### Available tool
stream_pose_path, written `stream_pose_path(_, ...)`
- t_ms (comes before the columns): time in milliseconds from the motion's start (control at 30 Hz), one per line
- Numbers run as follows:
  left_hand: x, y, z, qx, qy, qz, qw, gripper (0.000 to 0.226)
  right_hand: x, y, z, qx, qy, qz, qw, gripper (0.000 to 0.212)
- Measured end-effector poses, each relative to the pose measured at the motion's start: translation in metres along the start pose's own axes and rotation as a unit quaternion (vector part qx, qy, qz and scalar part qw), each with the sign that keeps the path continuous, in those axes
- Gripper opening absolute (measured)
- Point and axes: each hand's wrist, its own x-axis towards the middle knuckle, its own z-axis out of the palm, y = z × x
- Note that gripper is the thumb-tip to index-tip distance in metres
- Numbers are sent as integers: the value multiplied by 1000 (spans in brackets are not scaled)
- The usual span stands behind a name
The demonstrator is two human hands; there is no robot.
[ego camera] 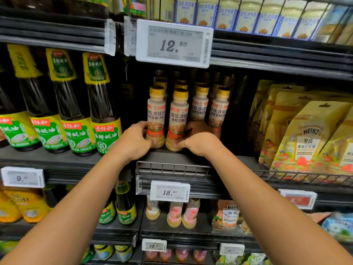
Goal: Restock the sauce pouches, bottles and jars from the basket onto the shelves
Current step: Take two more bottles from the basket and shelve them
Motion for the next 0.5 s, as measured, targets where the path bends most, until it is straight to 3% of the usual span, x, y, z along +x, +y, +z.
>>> stream_pose_path(200,-1,5,0,19,-6,-3,1000,59,2,0,0,-22,7,3,1000,65)
stream_pose_path(333,-14,9,-7,29,8,-12,999,82,-6,8,0,-5,7,-5,1000,68)
stream_pose_path(400,-25,12,-9,48,42,1,998,80,-15,16,1,17,45,-13,999,55)
stream_pose_path(500,-42,21,-2,30,83,54,995,68,-32,22,1,161,144,-49,975,25)
